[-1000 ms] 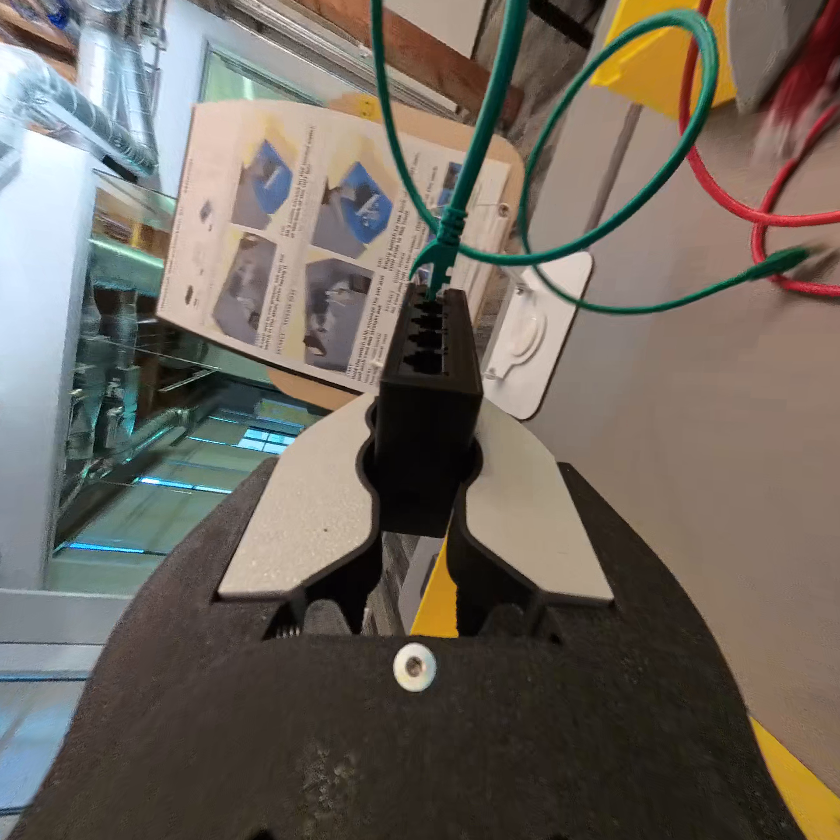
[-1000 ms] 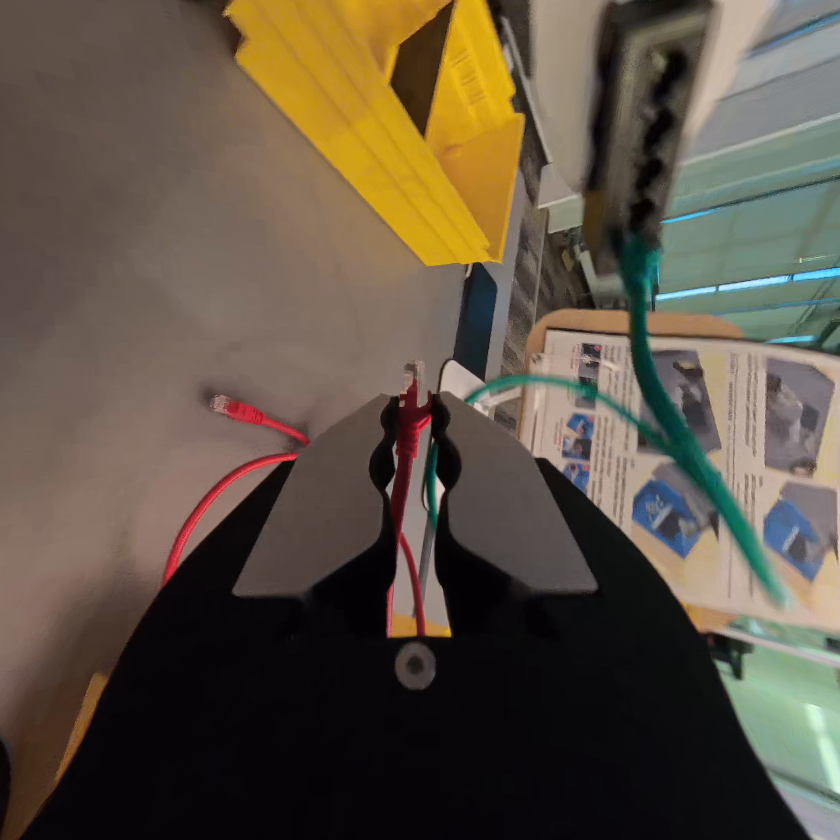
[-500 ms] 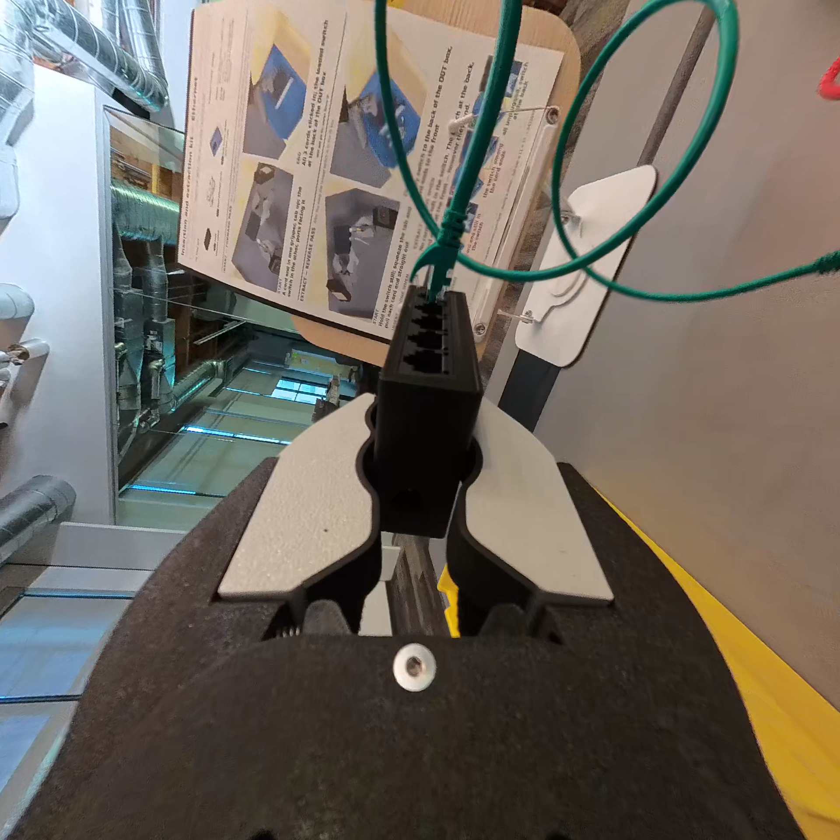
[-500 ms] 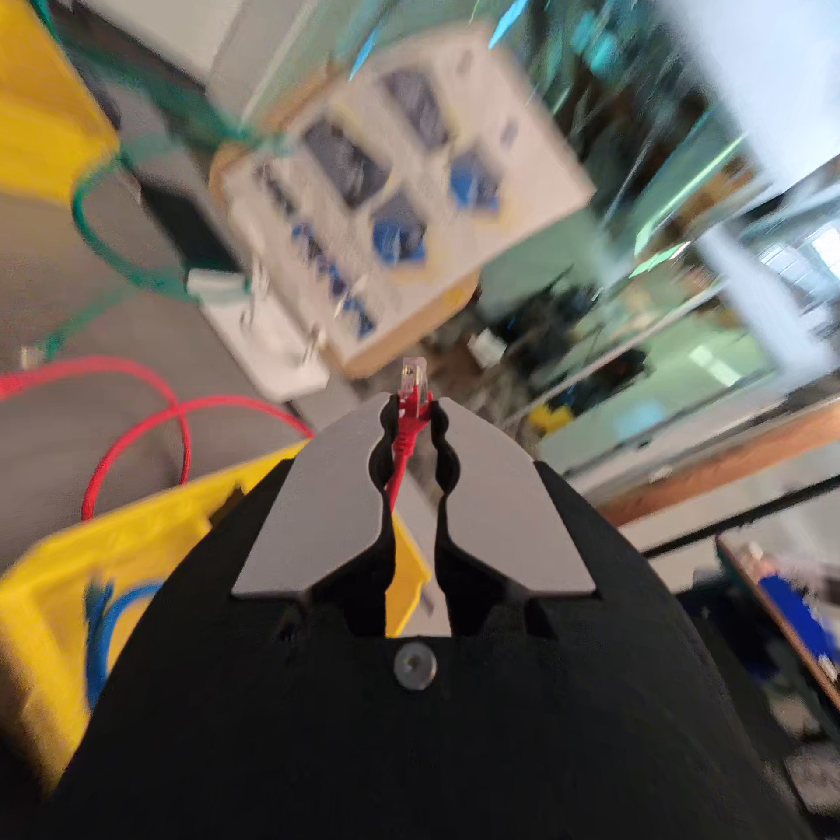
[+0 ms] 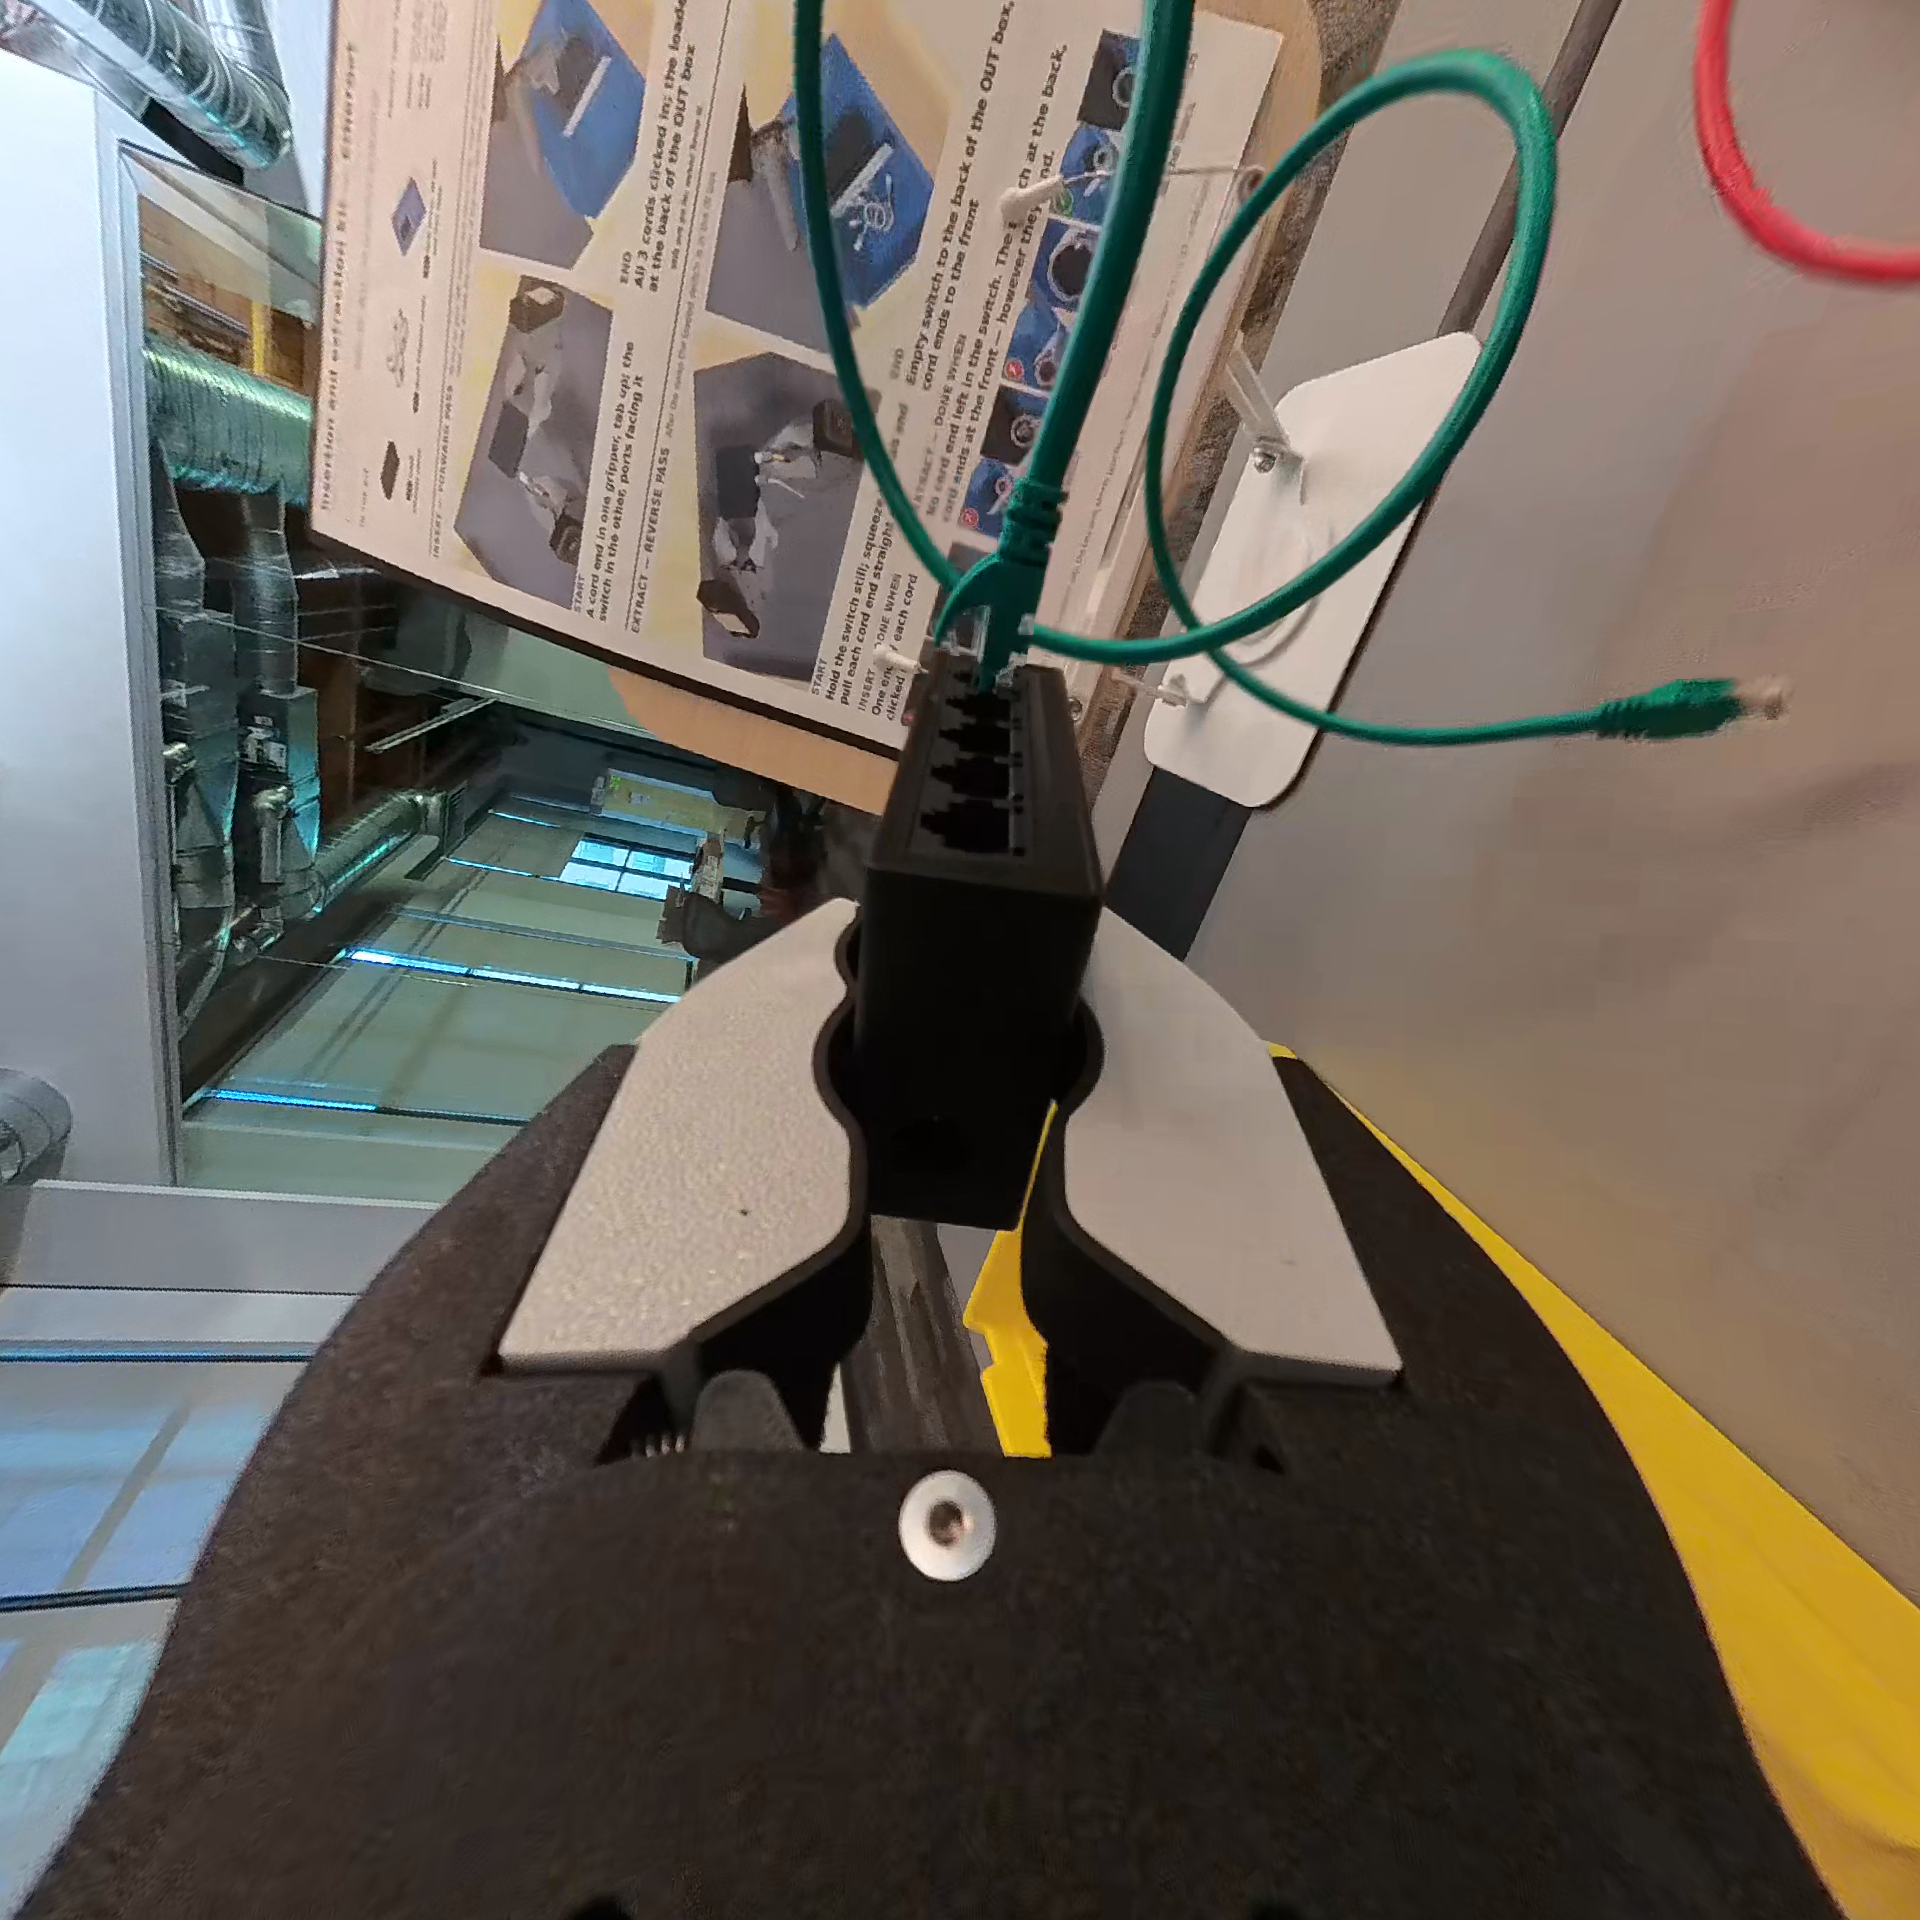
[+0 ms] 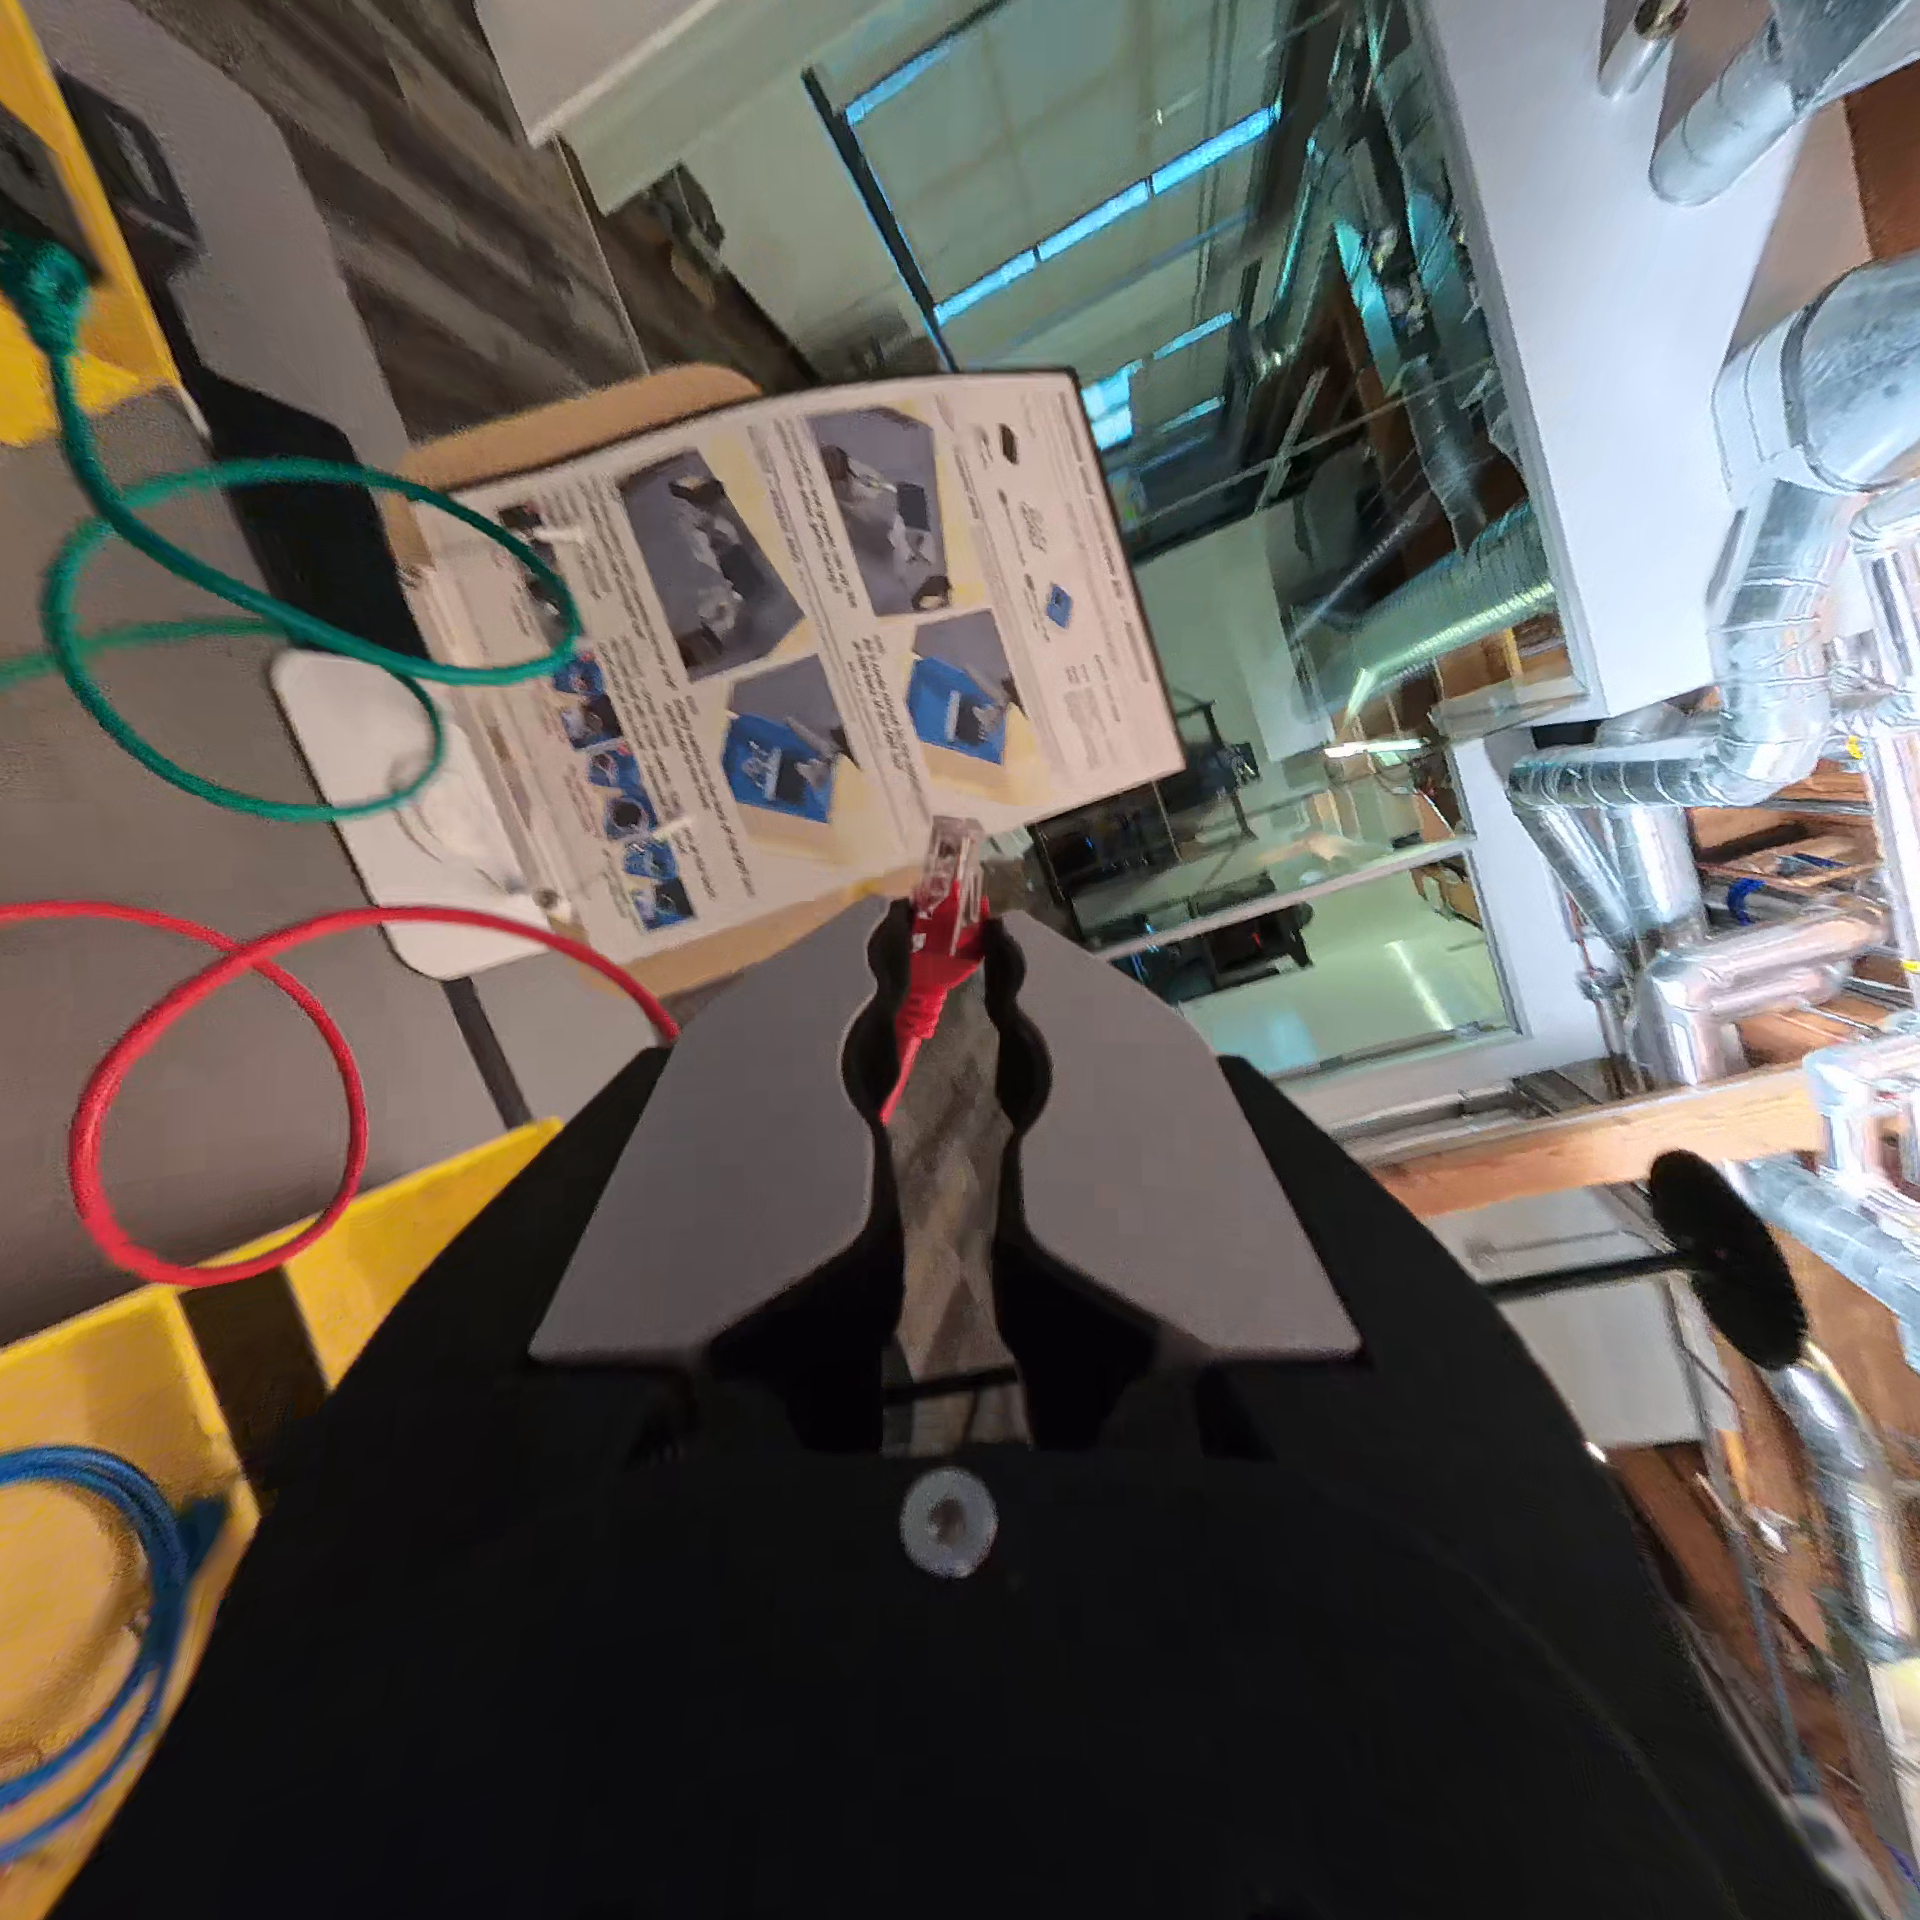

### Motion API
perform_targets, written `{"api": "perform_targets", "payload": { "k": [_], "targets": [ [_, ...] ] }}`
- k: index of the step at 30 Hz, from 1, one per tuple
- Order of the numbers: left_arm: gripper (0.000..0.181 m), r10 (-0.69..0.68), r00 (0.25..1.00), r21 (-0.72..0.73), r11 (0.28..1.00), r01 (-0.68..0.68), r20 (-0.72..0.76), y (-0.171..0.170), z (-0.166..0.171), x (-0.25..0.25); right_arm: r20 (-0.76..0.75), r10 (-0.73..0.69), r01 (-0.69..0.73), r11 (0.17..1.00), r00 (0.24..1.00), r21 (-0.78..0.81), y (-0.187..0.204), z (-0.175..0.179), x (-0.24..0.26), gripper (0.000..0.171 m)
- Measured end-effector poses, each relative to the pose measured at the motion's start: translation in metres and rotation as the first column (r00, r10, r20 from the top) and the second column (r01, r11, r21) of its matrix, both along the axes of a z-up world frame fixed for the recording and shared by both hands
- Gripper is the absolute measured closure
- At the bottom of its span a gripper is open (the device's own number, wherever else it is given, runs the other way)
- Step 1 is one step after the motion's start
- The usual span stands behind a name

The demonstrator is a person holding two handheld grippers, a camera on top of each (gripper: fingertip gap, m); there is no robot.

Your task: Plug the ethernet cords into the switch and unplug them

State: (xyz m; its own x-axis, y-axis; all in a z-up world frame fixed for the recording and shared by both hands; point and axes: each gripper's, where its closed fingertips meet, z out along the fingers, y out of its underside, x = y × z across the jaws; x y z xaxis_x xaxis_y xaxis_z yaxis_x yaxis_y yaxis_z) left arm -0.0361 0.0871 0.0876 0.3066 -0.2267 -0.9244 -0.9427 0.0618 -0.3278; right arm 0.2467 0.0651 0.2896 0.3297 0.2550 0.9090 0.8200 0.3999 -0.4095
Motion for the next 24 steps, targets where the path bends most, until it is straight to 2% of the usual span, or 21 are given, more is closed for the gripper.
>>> {"api": "perform_targets", "payload": {
  "k": [5,11,15,19,24],
  "targets": [
    [0.151,0.005,1.000,0.000,1.000,-0.005,-0.011,-0.001,0.000,-0.002,0.055,-0.145,0.146,0.989,0.988,-0.017,-0.002,0.031,0.034,0.157],
    [0.151,-0.038,0.999,0.019,0.999,0.037,0.004,-0.009,0.007,0.006,0.100,-0.276,0.287,0.951,0.956,-0.115,0.008,-0.004,0.080,0.157],
    [0.151,-0.053,0.999,0.015,0.998,0.053,0.011,-0.013,0.008,0.009,0.073,-0.336,0.344,0.924,0.939,-0.167,0.015,-0.020,0.107,0.157],
    [0.151,-0.060,0.998,0.006,0.998,0.059,0.016,-0.013,0.008,0.009,0.035,-0.391,0.391,0.903,0.920,-0.176,0.018,-0.014,0.128,0.156],
    [0.151,-0.060,0.998,0.002,0.998,0.060,0.019,-0.013,0.008,0.008,0.007,-0.370,0.362,0.904,0.929,-0.227,0.010,-0.009,0.122,0.156]
  ]
}}
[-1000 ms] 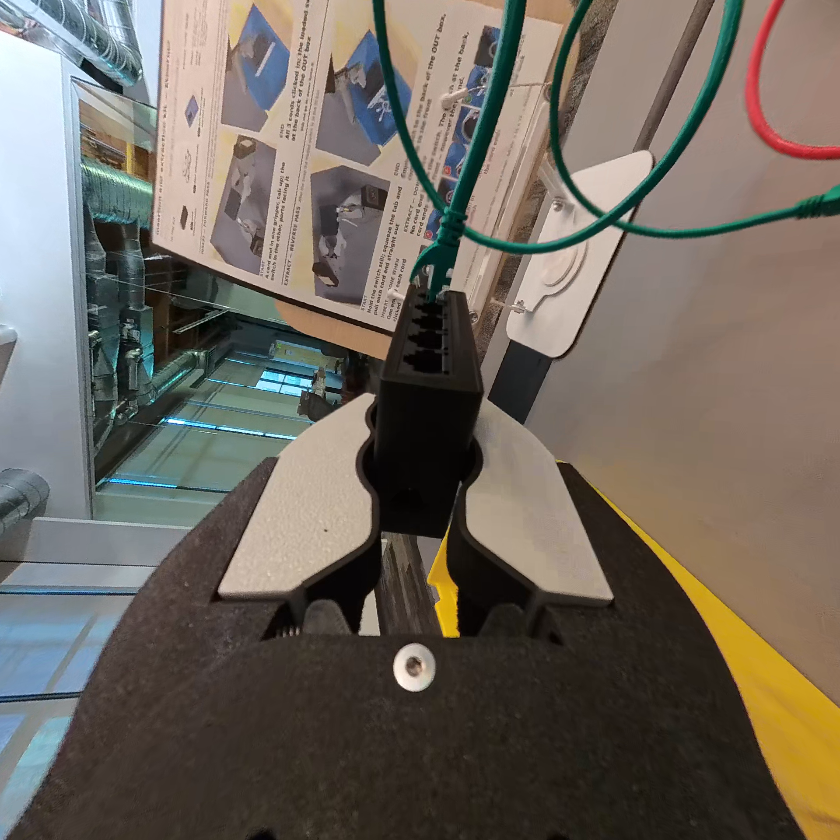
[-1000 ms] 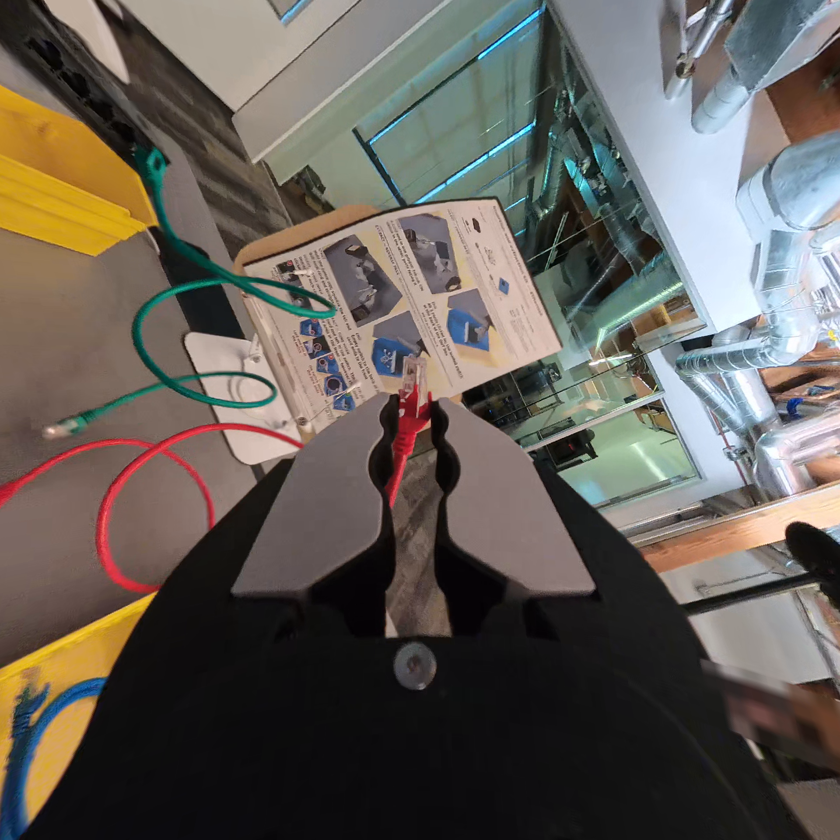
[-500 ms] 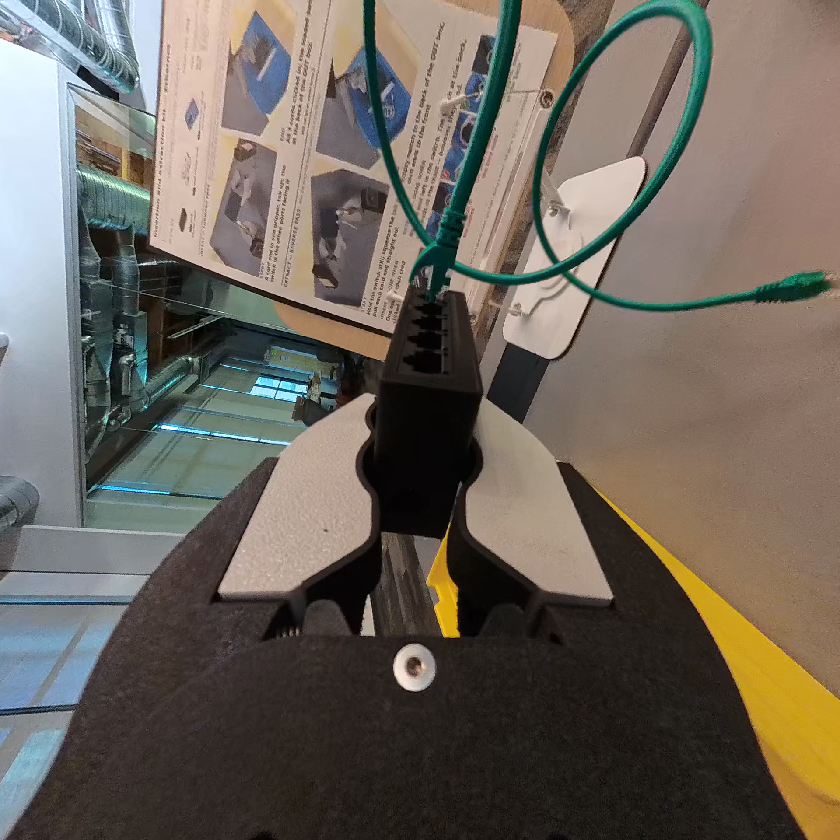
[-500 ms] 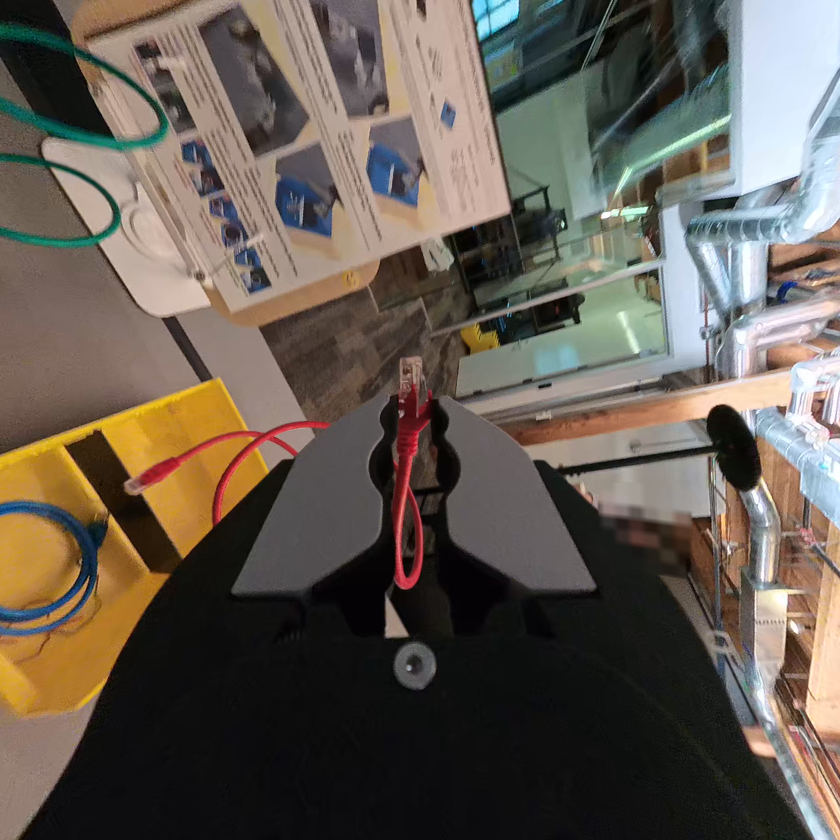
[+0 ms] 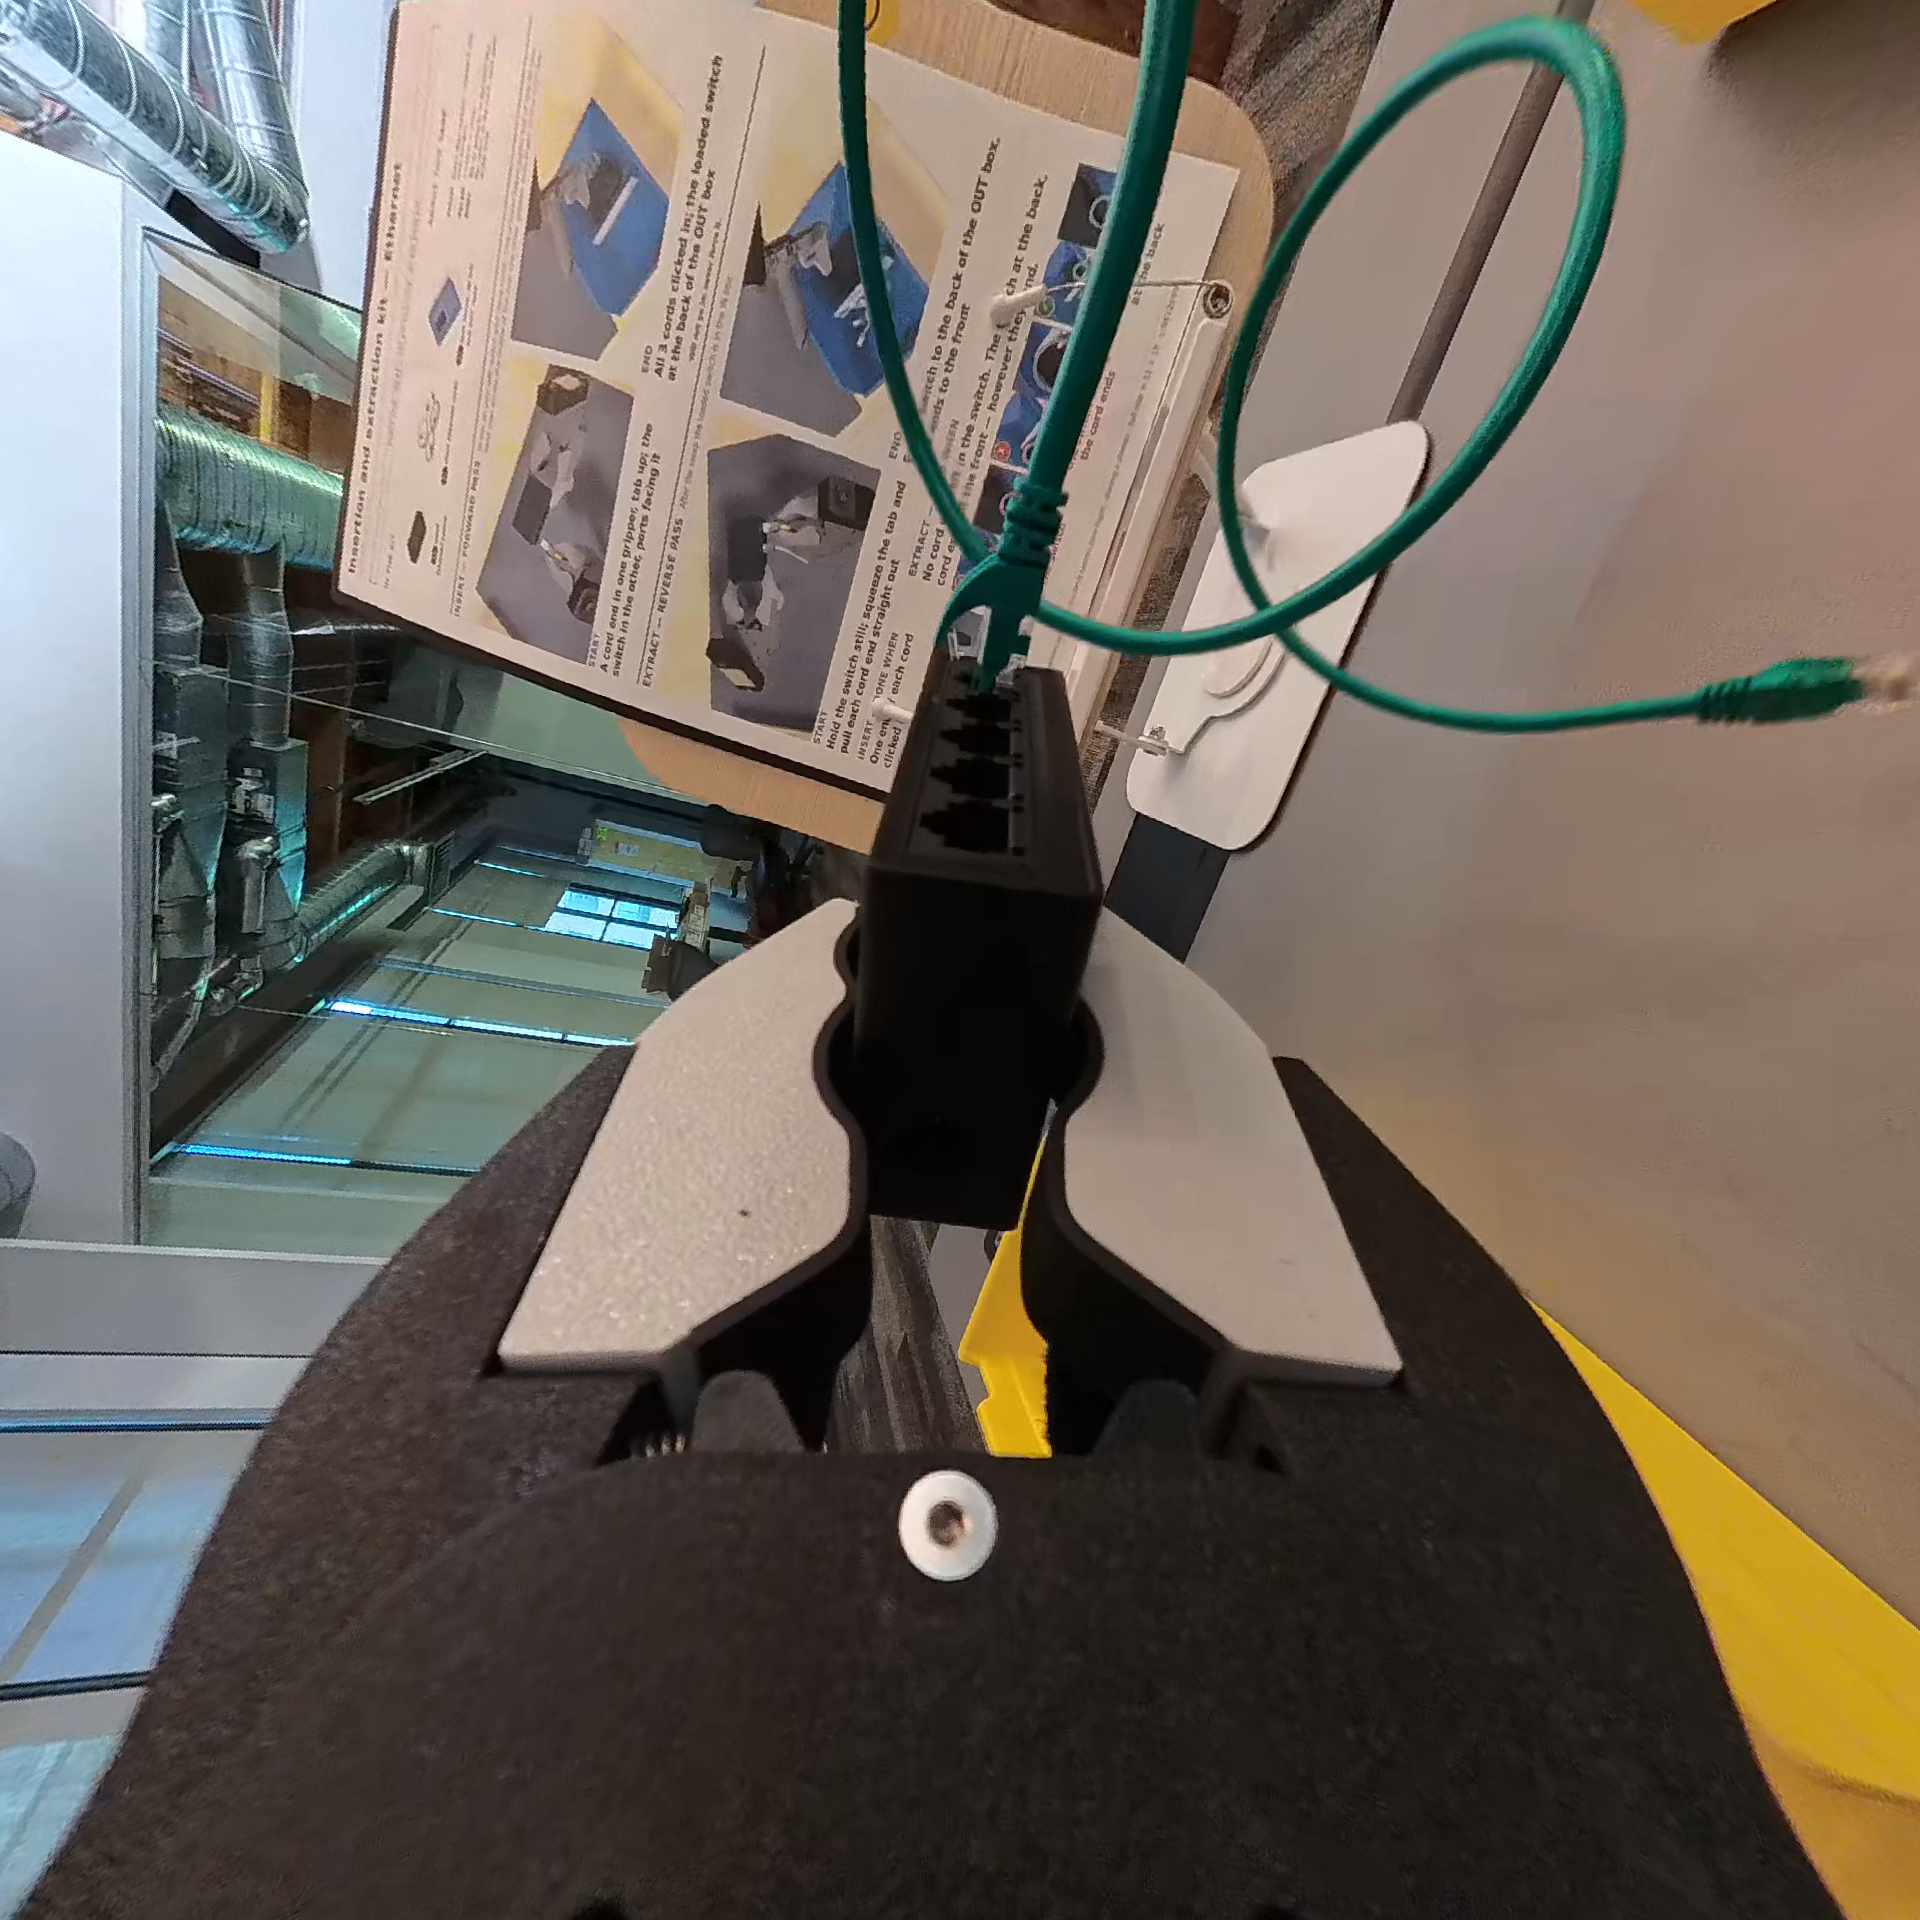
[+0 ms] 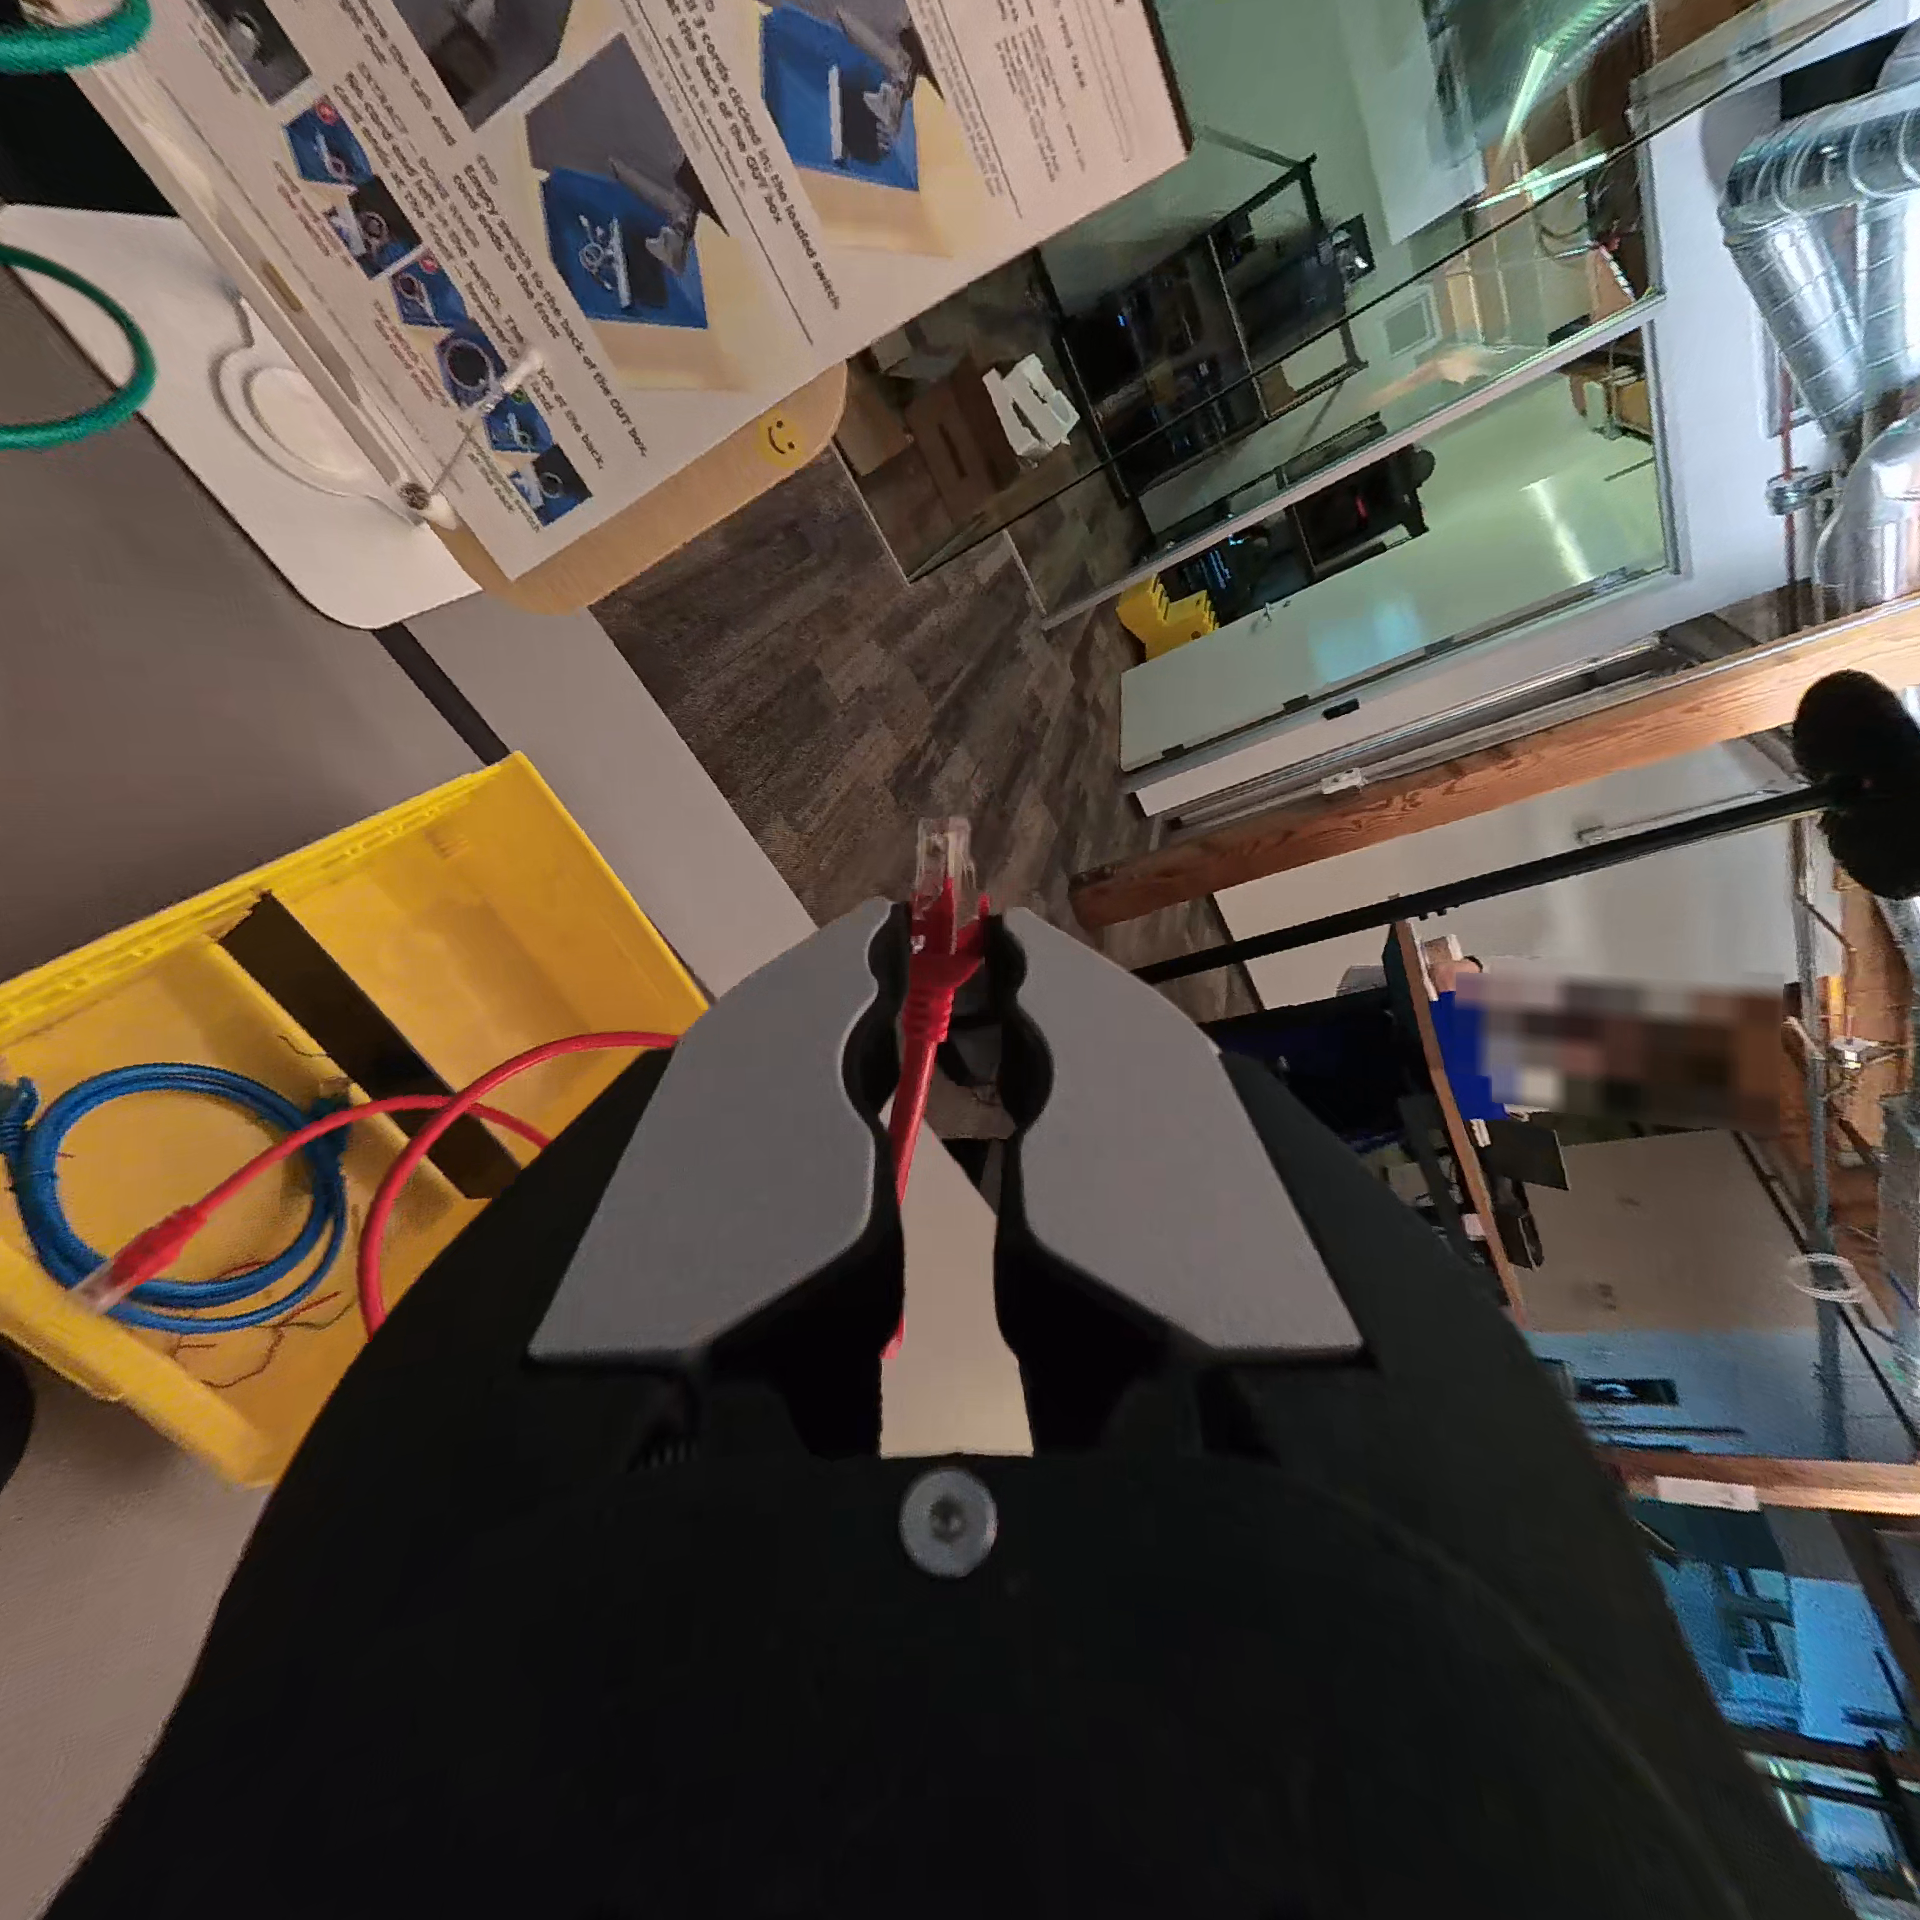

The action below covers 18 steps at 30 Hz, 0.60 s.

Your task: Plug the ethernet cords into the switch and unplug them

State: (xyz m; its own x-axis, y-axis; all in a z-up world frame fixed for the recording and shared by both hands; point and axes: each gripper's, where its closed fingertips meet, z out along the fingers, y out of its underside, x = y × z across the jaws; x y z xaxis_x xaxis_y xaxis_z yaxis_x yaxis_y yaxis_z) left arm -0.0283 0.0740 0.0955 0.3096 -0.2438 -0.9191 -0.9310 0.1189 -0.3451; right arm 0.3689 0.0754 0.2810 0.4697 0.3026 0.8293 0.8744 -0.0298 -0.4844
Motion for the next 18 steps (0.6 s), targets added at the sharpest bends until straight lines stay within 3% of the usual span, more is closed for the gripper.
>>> {"api": "perform_targets", "payload": {
  "k": [3,7,18],
  "targets": [
    [0.151,-0.003,1.000,0.001,1.000,0.003,-0.001,-0.001,0.000,0.001,-0.004,0.031,-0.031,0.998,1.000,-0.059,-0.003,-0.018,-0.011,0.156],
    [0.151,-0.011,1.000,0.002,1.000,0.011,0.000,-0.003,0.001,0.003,-0.024,0.066,-0.070,0.980,0.997,-0.184,0.000,-0.068,-0.025,0.156],
    [0.151,-0.037,0.999,0.001,0.999,0.037,0.002,-0.006,0.002,0.008,-0.035,0.025,-0.040,0.837,0.999,-0.546,0.019,-0.289,-0.027,0.156]
  ]
}}
